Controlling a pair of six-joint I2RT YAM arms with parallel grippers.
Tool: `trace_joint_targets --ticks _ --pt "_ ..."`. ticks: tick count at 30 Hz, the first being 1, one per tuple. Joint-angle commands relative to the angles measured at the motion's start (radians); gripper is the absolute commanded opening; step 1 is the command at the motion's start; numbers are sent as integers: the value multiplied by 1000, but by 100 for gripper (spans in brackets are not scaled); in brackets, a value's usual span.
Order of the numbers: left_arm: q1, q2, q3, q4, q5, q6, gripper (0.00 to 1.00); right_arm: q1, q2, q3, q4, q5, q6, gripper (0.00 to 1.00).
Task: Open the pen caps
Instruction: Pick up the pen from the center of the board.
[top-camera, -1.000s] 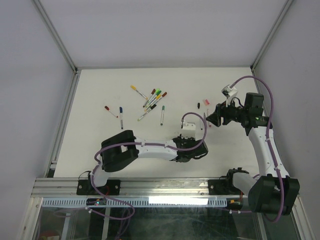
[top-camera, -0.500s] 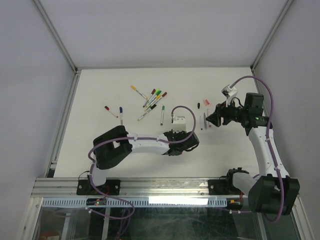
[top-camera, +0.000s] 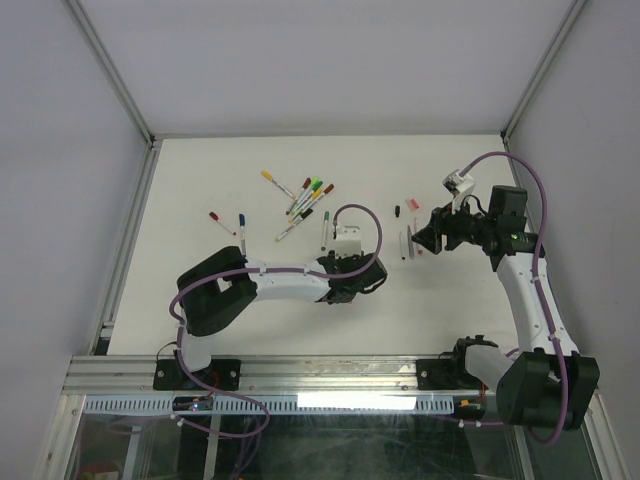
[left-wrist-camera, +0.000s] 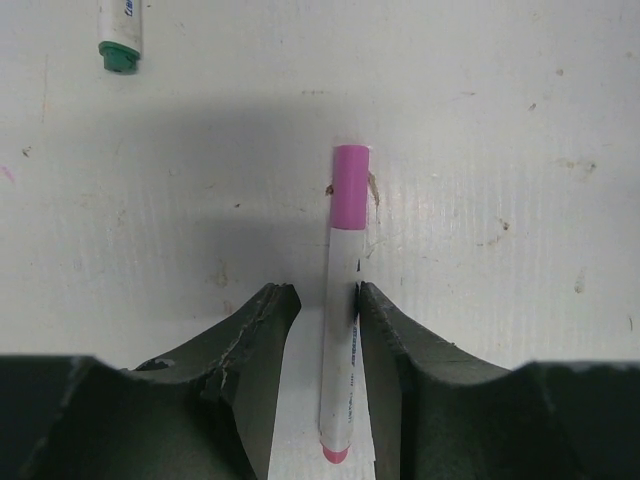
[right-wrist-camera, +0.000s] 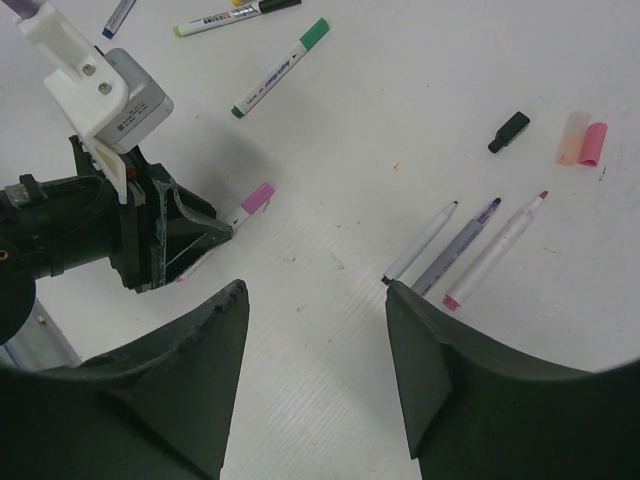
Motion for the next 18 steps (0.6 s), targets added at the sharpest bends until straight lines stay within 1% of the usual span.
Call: trace_joint_targets --ticks 1,4,7,13,18 --pt "19 18 -38 -77 74 37 37 -9 -1 51 14 -28 -11 60" --pt "21 32 -30 -76 93 59 37 -9 -1 50 14 -35 -9 60" --pt "21 40 -26 -75 106 64 34 -9 1 50 15 -41 -8 60" --pt "23 36 -27 -64 120 72 23 -8 5 39 22 -79 4 60" --pt "30 18 -42 -24 140 80 16 7 4 10 59 -130 32 60"
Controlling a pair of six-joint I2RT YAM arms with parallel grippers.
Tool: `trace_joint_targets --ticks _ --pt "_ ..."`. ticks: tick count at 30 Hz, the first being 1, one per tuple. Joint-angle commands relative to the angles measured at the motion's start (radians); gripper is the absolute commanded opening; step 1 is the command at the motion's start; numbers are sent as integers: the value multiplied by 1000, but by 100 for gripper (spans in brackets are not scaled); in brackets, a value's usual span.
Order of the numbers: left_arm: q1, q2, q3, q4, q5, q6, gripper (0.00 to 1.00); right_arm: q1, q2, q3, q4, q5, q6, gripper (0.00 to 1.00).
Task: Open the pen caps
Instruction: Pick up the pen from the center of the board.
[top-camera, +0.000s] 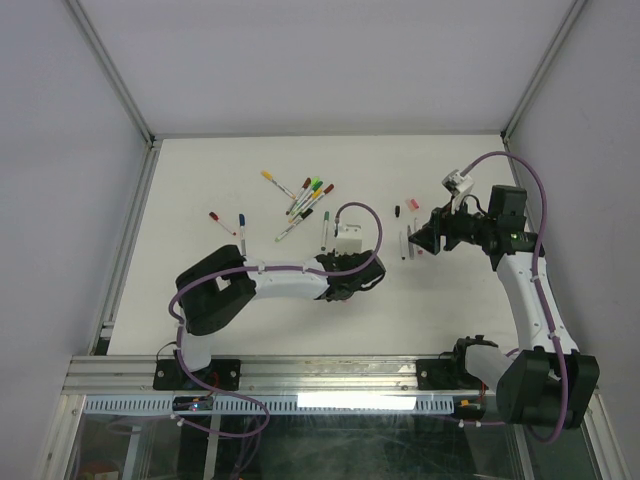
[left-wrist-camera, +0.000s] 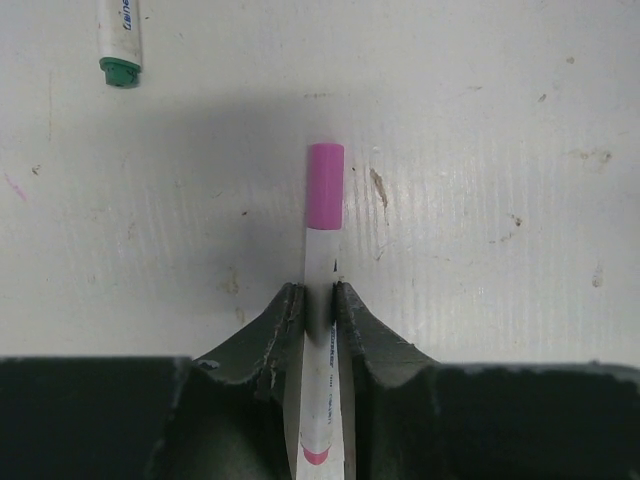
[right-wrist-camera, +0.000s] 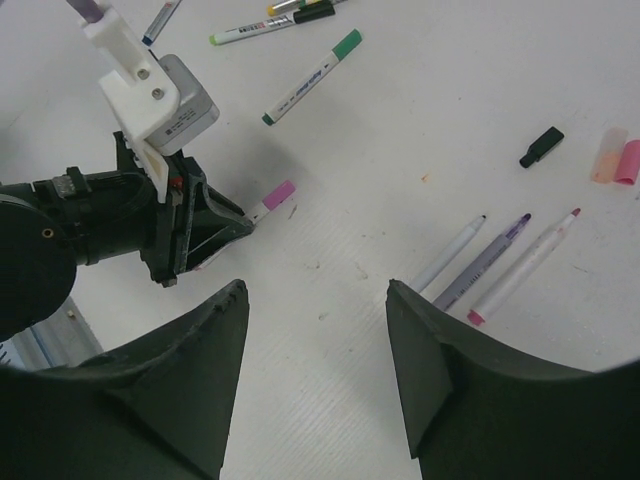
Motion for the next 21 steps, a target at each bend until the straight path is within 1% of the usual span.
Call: trace_joint_targets --ticks 1,7,9,13,15,17,21 --pt "15 14 -46 -14 116 12 15 12 -3 1 73 -83 33 60" --pt "30 -16 -67 30 129 13 3 57 22 -59 168 -153 110 60" --pt "33 -25 -71 40 130 13 1 85 38 -76 203 -165 123 60" --pt "40 -54 -86 66 129 5 0 141 85 -113 294 -189 182 60" --pt "45 -76 -101 89 129 -1 0 147 114 -151 394 -206 270 60" --pt "50 -101 -118 114 130 -5 0 149 142 -177 460 -186 328 60" --pt "59 -151 -164 179 135 -16 0 154 206 -193 501 -137 389 61"
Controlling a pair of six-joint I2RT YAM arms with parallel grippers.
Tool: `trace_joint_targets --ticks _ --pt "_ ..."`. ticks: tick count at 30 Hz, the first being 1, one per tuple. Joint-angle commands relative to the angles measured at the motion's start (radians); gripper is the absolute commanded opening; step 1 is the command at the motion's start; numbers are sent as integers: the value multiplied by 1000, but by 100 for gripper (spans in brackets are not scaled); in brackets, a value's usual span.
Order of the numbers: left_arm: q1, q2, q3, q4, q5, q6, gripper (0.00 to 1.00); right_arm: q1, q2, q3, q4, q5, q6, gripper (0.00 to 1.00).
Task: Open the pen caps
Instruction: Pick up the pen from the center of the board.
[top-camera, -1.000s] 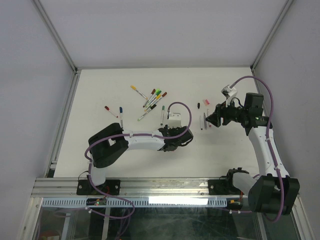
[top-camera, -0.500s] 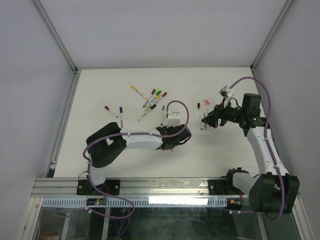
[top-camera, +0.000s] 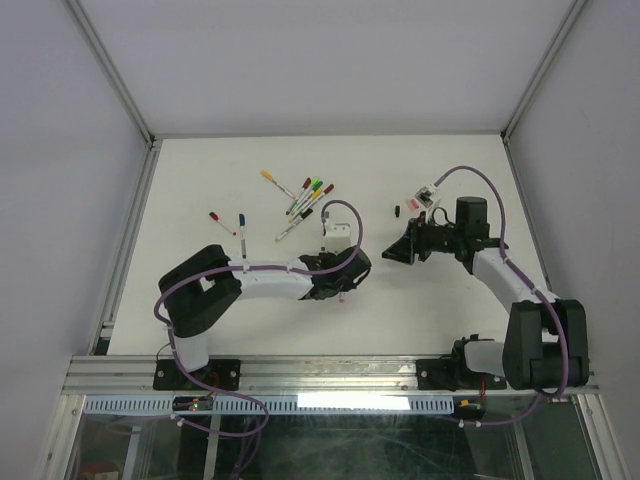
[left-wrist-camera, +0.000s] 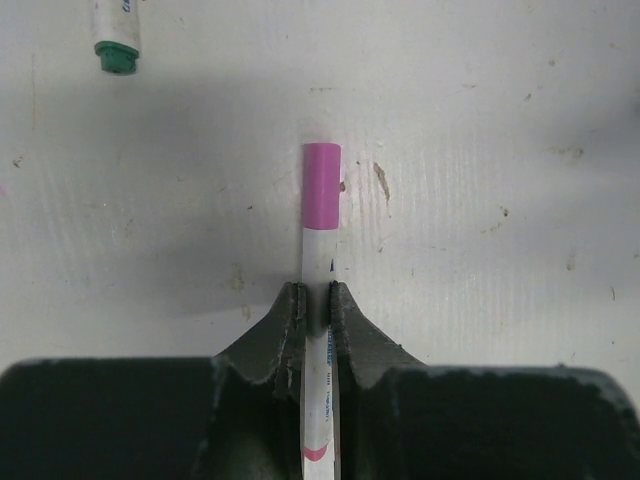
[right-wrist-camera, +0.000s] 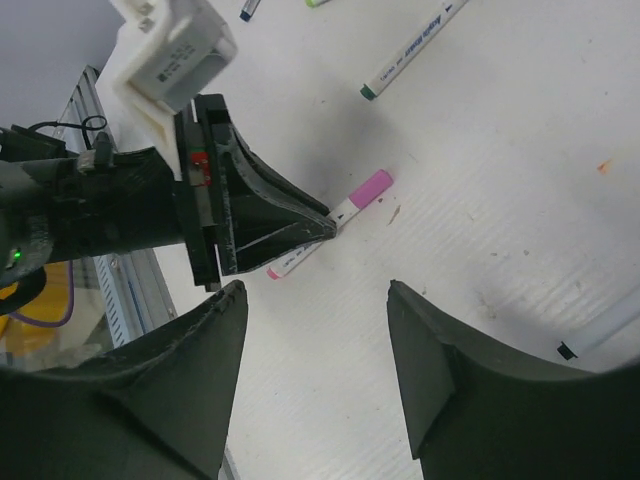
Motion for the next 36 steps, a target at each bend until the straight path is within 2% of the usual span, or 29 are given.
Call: trace_joint_targets --ticks 1,12,20,27,31,36 --pt "20 -81 -60 58 33 -17 0 12 50 -7 150 15 120 61" --pt "50 -174 -166 206 50 -88 0 84 193 11 137 -13 116 65" --pt "61 -185 -195 275 87 -108 0 127 224 26 135 28 133 65" --pt "85 -172 -219 330 127 -154 0 138 299 23 194 66 288 63" --pt "107 -159 -233 355 151 -186 0 150 392 65 146 75 298 62" --pt "134 -154 -268 434 193 -239 0 198 430 82 135 65 301 60"
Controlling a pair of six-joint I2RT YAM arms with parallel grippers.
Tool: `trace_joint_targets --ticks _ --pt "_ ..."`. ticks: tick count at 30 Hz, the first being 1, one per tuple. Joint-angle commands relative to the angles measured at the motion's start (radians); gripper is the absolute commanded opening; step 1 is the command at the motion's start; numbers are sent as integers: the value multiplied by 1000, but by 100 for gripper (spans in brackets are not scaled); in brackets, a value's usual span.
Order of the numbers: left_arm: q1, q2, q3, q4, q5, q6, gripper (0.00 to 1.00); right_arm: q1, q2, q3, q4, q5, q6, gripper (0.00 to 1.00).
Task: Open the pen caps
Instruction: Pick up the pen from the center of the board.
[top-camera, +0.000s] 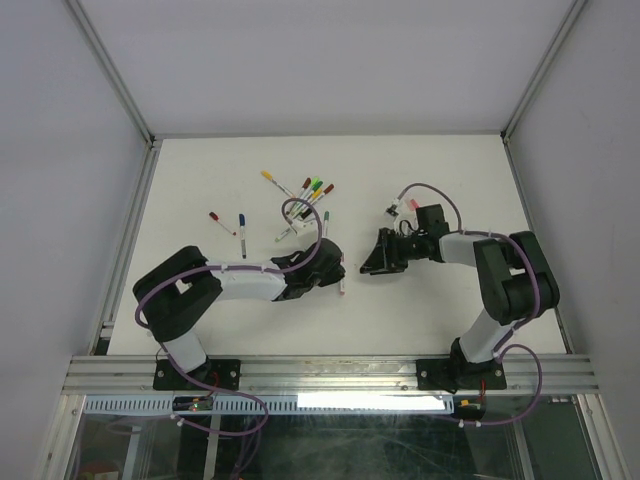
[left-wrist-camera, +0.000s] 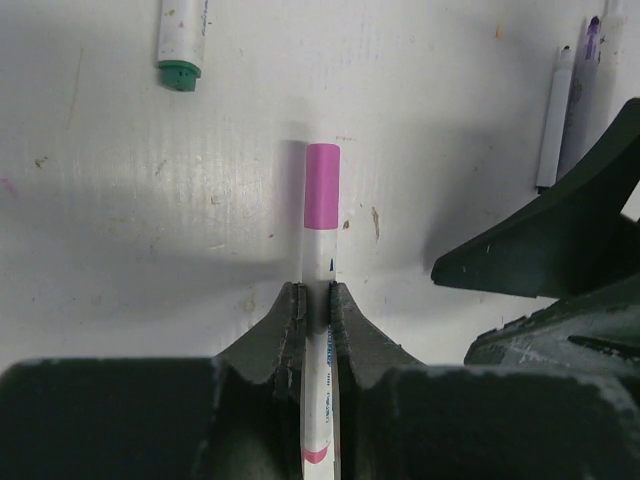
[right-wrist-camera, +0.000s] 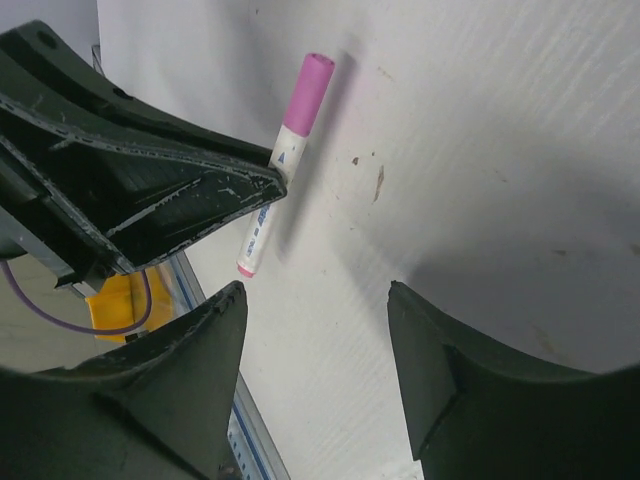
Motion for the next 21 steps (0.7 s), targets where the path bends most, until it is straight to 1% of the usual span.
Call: trace_joint_targets --ticks 1,8,14,21 --pt "25 -12 -24 135 54 -74 0 49 7 48 5 -9 27 60" --pt "26 23 -14 209 57 -162 0 78 28 62 -8 -14 33 59" --pt "26 100 36 215 44 -199 0 88 46 76 -28 5 38 58" --pt "26 137 43 235 25 -268 0 100 99 102 -61 29 50 51"
